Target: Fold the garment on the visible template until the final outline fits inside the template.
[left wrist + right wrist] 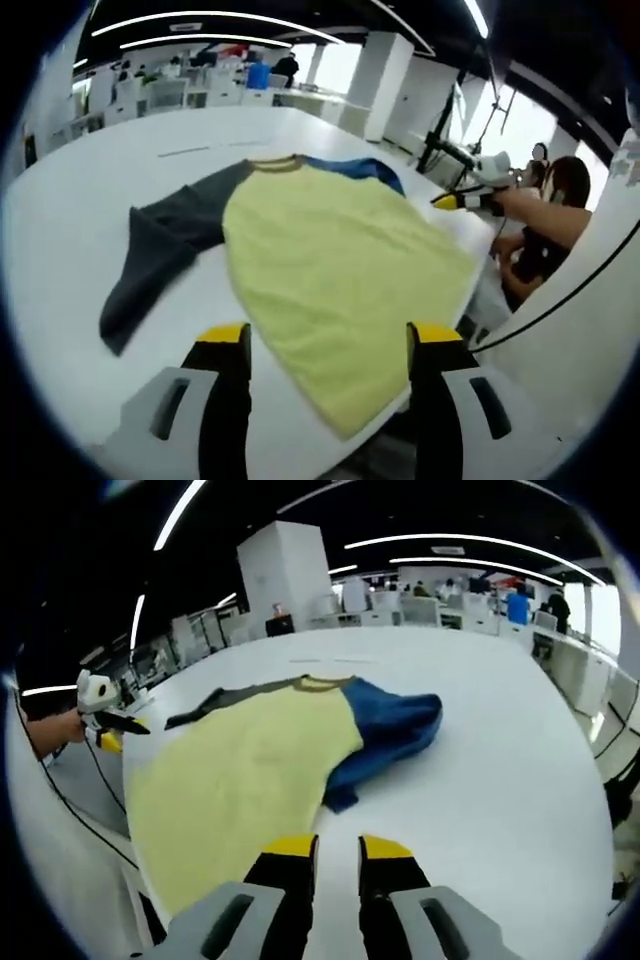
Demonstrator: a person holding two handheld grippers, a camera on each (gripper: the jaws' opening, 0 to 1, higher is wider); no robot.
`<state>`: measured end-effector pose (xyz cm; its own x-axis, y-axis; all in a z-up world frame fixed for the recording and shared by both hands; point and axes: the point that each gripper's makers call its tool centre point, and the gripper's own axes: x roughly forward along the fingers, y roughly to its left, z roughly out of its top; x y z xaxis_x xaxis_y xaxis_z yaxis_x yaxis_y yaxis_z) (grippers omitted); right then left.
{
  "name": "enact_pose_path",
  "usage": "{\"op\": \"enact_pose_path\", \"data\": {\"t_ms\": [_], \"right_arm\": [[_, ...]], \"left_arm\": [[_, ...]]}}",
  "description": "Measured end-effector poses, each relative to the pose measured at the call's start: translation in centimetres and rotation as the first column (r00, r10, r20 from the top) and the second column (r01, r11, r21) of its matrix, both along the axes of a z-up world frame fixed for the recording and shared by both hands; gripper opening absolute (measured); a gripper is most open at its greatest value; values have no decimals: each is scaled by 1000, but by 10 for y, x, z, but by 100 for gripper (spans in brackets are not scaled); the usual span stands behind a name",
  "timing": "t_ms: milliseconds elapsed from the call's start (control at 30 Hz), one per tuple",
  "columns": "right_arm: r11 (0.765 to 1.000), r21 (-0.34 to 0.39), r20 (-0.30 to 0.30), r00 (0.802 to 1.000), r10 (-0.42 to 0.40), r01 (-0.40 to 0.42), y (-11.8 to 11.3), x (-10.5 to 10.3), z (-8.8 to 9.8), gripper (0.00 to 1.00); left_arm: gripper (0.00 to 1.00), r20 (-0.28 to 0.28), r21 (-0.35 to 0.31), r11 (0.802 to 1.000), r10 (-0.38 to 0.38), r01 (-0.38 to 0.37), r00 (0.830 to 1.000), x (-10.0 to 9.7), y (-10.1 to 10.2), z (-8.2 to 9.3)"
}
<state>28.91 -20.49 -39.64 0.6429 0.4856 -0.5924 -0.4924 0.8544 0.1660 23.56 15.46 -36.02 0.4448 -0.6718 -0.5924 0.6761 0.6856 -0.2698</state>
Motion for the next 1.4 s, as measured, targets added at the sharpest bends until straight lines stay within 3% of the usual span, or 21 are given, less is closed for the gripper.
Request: {"op": "enact_pose_path", "data": {"t_ms": [467, 1400], "right_arm": [[999, -27, -6, 1000, 23, -23, 11, 23, -18, 10], [993, -92, 19, 997, 70, -68, 16, 48, -26, 5]], "left_arm": [[60, 21, -32, 999, -12, 12, 1000, 4, -8, 8], [60, 46, -30, 999, -35, 37, 998, 3, -13, 12]]}}
